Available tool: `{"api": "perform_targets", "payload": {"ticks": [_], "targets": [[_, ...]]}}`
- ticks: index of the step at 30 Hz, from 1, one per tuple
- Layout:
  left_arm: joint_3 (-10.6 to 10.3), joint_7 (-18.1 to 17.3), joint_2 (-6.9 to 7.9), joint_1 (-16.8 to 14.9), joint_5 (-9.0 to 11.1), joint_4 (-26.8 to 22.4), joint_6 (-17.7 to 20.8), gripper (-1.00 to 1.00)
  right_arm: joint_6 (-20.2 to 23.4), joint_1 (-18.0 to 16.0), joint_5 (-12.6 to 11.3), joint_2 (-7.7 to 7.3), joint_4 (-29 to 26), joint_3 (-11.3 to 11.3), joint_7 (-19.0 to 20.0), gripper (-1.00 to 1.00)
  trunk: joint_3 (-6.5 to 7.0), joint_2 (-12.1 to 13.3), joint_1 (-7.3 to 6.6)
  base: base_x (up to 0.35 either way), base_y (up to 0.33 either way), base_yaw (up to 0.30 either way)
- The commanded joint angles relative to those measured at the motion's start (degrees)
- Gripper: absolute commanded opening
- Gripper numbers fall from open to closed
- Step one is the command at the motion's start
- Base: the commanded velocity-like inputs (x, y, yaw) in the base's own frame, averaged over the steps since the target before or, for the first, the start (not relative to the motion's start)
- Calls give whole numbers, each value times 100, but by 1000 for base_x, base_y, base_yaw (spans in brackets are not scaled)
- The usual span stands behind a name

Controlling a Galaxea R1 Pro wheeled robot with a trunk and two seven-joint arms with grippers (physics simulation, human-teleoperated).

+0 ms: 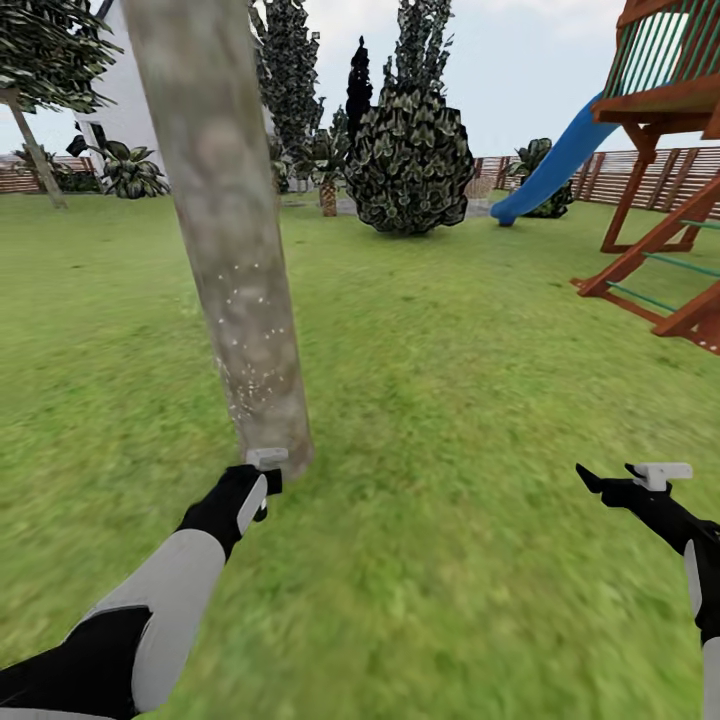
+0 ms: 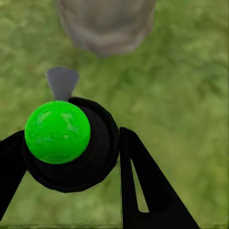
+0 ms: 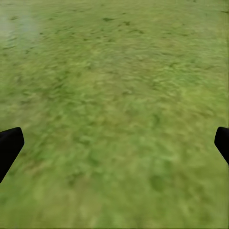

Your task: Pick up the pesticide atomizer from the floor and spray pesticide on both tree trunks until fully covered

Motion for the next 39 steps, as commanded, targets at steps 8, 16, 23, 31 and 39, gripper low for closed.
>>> {"api": "perform_targets", "payload": {"ticks": [8, 16, 23, 31, 39], "targets": [[-13, -5, 9, 251, -12, -2, -736, -100, 0, 0, 5, 20, 17, 7, 1, 100, 1, 0, -1, 226, -188, 157], [-14, -5, -17, 262, -10, 5, -742, -100, 0, 0, 8, 26, 18, 7, 0, 100, 1, 0, -1, 35, -271, 277], [-14, -5, -18, 267, -6, 13, -744, -100, 0, 0, 8, 26, 18, 7, 1, 100, 1, 0, -1, 151, -269, 68], [-14, -5, -26, 271, -4, 13, -744, -100, 0, 0, 8, 26, 18, 7, 0, 100, 1, 0, -1, 154, -268, 37], [-14, -27, -27, 271, -4, 13, -738, -100, 0, 0, 8, 26, 18, 7, 1, 100, 1, 0, -1, 154, -268, 271]]}}
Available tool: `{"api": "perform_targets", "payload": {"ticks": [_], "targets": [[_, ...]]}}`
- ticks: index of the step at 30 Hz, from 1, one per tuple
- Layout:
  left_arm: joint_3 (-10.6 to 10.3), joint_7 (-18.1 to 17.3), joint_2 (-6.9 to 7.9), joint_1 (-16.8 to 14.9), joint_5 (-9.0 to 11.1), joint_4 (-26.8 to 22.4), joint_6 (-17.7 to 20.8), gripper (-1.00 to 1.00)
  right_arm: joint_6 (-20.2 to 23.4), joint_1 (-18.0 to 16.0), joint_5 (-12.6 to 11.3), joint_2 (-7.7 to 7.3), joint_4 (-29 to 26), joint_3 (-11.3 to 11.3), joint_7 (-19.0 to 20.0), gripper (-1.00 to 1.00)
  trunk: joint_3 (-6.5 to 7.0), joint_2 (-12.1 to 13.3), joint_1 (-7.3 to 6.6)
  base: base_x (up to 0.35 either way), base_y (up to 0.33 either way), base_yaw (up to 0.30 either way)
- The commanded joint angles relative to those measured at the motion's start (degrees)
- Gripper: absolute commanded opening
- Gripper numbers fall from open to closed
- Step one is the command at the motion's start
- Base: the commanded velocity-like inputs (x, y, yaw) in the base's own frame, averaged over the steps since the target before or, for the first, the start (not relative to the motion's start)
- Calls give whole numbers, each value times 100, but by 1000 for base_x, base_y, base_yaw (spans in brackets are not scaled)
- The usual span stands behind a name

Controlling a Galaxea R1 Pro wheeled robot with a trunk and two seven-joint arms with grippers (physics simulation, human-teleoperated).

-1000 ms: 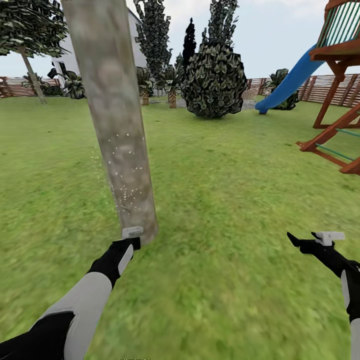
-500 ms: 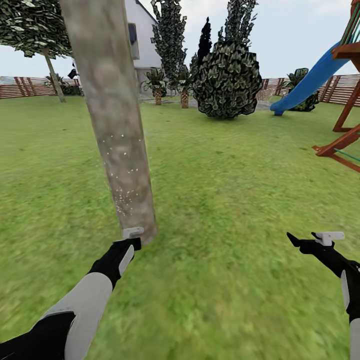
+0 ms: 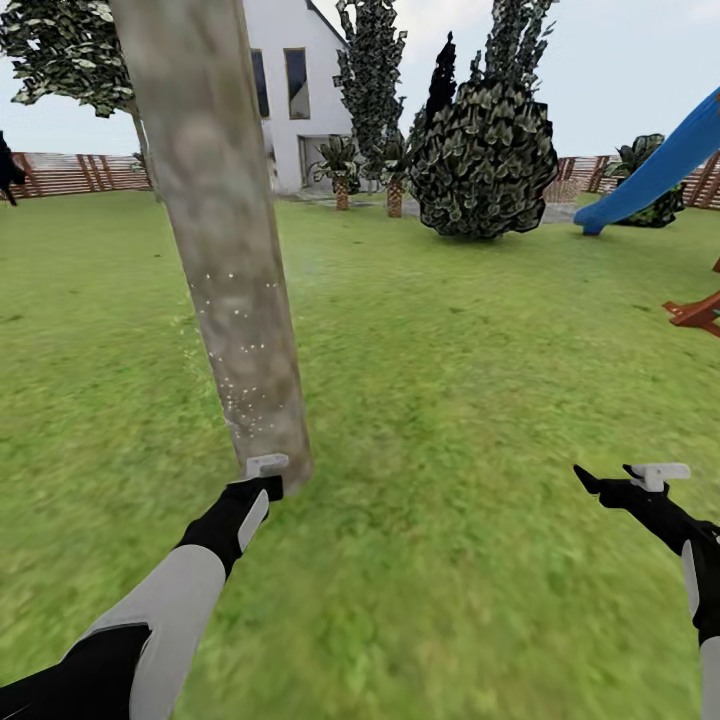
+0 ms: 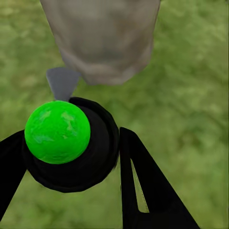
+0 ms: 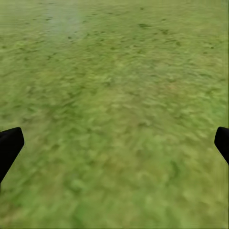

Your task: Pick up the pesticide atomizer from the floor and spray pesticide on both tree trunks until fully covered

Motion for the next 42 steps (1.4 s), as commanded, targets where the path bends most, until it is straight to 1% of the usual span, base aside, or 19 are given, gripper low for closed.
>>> {"api": "perform_targets", "payload": {"ticks": [1, 8, 20, 37, 42], "targets": [[-1, -34, 0, 0, -4, -1, 2, -100, 0, 0, 0, 0, 0, 0, 0, 100, 0, 0, 0, 154, -268, 278], [-1, -49, 0, 0, -4, -1, 1, -100, 0, 0, 0, 0, 0, 0, 0, 100, 0, 0, 0, 154, -268, 250], [-1, -48, -1, 0, -4, -1, 0, -100, -9, 0, -2, 0, 0, 0, 0, 100, 0, 0, 0, 146, -268, 27], [-1, -48, -8, 0, -4, -1, 0, -100, -9, 0, -2, 0, 0, 0, 0, 100, 0, 0, 0, 40, -273, 270], [-1, -57, -9, 0, -4, 144, 0, -100, -9, 0, 0, 0, 0, 0, 0, 100, 0, 0, 0, 137, -275, 275]]}}
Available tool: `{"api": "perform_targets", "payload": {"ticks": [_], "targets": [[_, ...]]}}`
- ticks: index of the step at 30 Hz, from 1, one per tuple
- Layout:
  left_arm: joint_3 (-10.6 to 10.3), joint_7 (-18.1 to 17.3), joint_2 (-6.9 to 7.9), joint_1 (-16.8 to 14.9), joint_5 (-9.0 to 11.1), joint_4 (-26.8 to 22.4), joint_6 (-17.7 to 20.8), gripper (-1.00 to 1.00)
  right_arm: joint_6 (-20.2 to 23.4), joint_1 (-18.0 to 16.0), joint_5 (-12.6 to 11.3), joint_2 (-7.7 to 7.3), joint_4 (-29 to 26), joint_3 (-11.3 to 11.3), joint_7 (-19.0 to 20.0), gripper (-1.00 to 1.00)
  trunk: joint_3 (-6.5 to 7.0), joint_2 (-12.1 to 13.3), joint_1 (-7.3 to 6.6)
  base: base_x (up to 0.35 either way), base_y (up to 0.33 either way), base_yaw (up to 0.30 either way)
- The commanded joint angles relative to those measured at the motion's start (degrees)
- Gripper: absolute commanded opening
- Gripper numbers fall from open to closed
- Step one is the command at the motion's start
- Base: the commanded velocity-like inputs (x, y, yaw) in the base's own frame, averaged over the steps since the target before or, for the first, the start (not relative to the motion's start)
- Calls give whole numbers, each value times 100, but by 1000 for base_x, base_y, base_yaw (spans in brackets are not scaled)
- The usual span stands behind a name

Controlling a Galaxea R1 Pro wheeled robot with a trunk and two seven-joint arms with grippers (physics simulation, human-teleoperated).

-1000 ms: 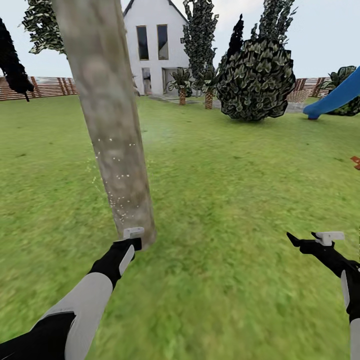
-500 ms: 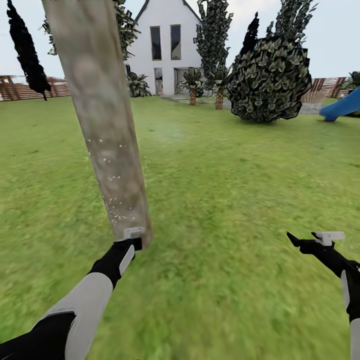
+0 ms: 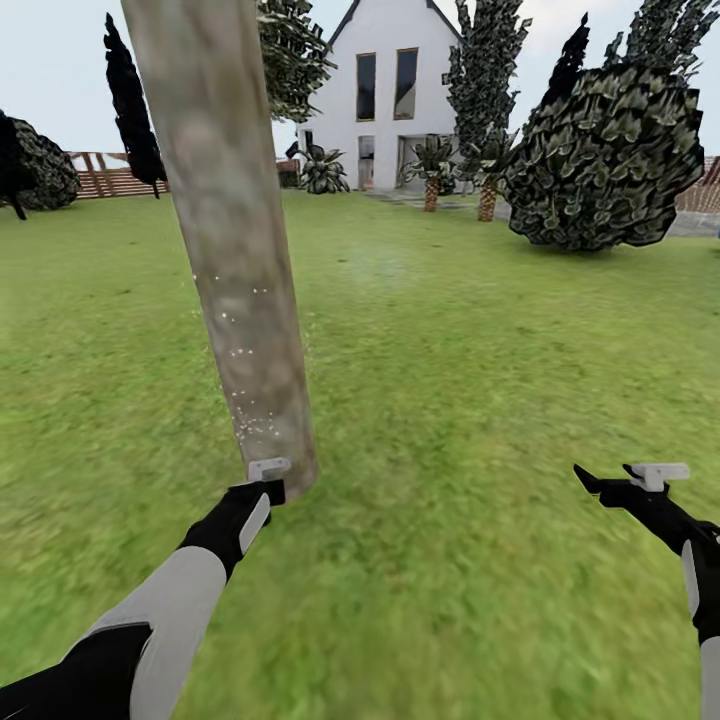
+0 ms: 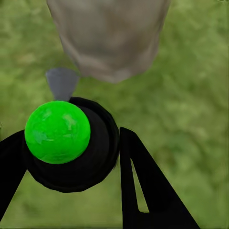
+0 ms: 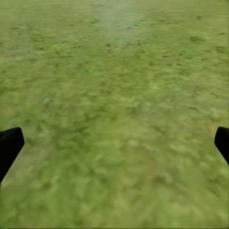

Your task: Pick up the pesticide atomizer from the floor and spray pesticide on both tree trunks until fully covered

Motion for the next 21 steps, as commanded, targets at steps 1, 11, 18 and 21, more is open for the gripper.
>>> {"api": "perform_targets", "payload": {"ticks": [1, 11, 18, 21], "targets": [[-1, 0, 0, 0, -3, 2, 0, -100, 0, 0, 0, 0, 1, 0, 0, 100, 0, 0, 0, 143, -275, 273], [4, 1, -36, 0, -3, 14, -9, -100, 0, 0, 0, 0, 8, 0, 0, 100, 0, 0, 0, 24, -275, 232], [6, 8, -37, 0, -3, 14, -9, -100, 9, 0, 1, 51, 9, 3, 0, 100, 0, 0, 0, 141, -254, 10], [3, 9, -43, 0, -3, 14, -9, -100, 9, 0, -6, 52, 5, 0, 2, 100, 0, 0, 0, 171, -245, 28]]}}
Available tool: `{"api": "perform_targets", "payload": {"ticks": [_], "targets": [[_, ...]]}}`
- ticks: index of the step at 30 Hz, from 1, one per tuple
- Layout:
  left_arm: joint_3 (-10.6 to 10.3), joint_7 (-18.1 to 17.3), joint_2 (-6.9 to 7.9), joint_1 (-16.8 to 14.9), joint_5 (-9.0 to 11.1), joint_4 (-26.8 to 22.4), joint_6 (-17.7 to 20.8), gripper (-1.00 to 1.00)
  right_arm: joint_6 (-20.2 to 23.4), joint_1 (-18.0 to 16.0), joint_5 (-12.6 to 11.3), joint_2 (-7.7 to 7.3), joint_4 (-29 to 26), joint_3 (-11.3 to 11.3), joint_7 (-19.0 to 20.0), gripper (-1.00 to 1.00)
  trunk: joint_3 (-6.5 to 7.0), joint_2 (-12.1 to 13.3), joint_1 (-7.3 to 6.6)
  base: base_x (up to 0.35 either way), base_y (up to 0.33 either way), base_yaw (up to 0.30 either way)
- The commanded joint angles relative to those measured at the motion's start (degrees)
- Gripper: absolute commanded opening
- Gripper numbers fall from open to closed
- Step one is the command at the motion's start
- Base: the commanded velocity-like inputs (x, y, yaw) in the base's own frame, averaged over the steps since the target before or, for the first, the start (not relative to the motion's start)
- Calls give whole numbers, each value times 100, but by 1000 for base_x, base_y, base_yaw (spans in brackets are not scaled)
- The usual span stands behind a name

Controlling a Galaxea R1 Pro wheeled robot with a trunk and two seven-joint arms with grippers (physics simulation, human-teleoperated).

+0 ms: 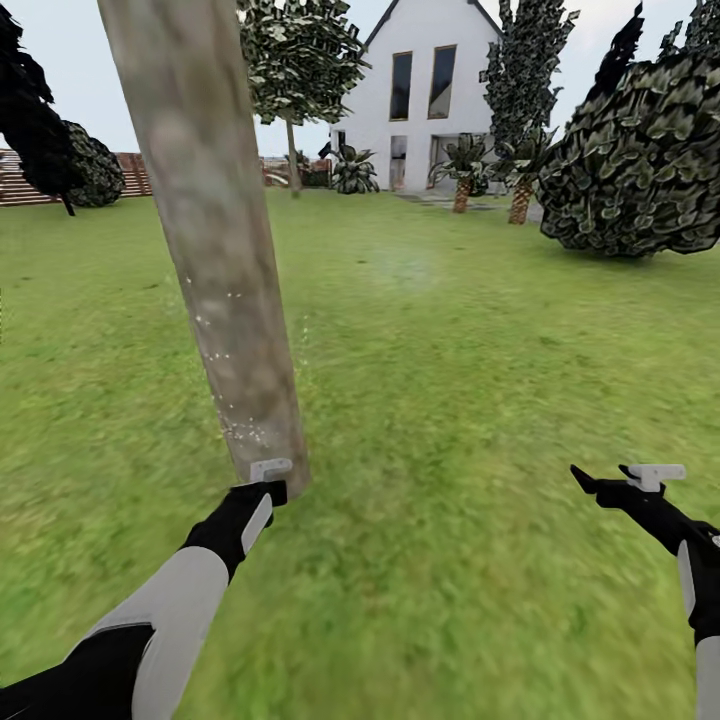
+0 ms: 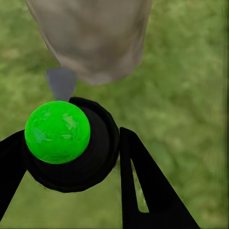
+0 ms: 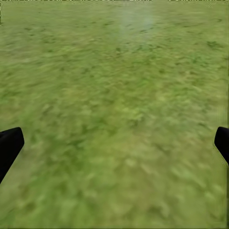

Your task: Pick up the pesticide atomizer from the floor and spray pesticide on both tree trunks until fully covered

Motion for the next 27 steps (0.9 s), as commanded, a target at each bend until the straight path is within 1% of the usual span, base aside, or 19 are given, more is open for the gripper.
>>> {"api": "perform_targets", "payload": {"ticks": [1, 6, 8, 10, 11, 12, 13, 15, 16, 17, 18, 20, 21, 22, 23, 25, 27], "targets": [[-2, 1, -1, 0, -2, 0, 0, -100, 0, 0, -7, 0, -3, 0, 2, 100, 0, 0, 0, 125, -255, 198], [1, -3, -9, 0, -2, 0, 0, -100, -3, 0, -12, 0, -5, 0, -1, 100, 0, 0, 0, 73, -209, 256], [-3, -21, -22, 84, -8, -25, -29, -100, -8, 0, -12, -12, -11, -5, -2, 100, 0, 0, 0, 6, -20, 53], [-23, -25, -5, 122, -10, -141, -30, -100, -9, 0, -12, -9, -6, -2, -2, 100, 0, 0, 0, 1, -4, 10], [-36, -24, 3, 128, -11, -387, 22, -100, -9, 0, -12, -9, -9, -3, -2, 100, 0, 0, 0, 0, -1, 3], [-44, -20, 6, 130, -16, -753, 122, -100, -9, 0, -12, -12, -11, -6, -1, 100, 0, 0, 0, 0, 0, 1], [-52, -21, 2, 123, -21, -1225, 549, -100, -9, 0, -12, -17, -18, -8, 4, 100, 0, 0, 0, 0, 0, 0], [-61, -30, 0, 95, -20, -1946, 1333, -100, -9, 0, -12, -24, -21, -10, 5, 100, 0, 0, 0, 0, 0, 0], [-66, -33, -2, 75, -20, -2399, 1783, -100, -9, 0, -12, -30, -22, -15, 5, 100, 0, 0, 0, 0, 0, 0], [-127, -38, -11, 50, -20, -2762, 2304, -100, -9, 0, -12, -33, -22, -17, 6, 100, 0, 0, 0, 0, 0, 0], [-234, -41, -16, -39, -17, -2990, 2741, -100, -9, 0, -12, -34, -22, -17, 7, 100, 0, 0, 0, 0, 0, 0], [-355, -43, -28, -347, -11, -3175, 3376, -100, -9, 0, -12, -35, -27, -18, 6, 100, 0, 0, 0, 0, 0, 0], [-375, -43, -27, -476, -8, -3198, 3505, -100, -9, 0, -12, -38, -28, -18, 6, 100, 0, 0, 0, 0, 0, 0], [-402, -49, -27, -737, -4, -3223, 3669, -100, -9, 0, -12, -42, -30, -25, 6, 100, 0, 0, 0, 0, 0, 0], [-417, -51, -32, -911, -3, -3223, 3730, -100, -9, 0, -12, -43, -31, -31, 7, 100, 0, 0, 0, 0, 0, 0], [-424, -89, -35, -1131, -2, -3182, 3782, -100, -9, 0, -12, -44, -34, -34, 6, 100, 0, 0, 0, 0, 0, 0], [-460, -131, -40, -1233, -6, -3160, 3802, -100, -9, 0, -12, -46, -39, -35, 7, 100, 0, 0, 0, 0, 0, 0]]}}
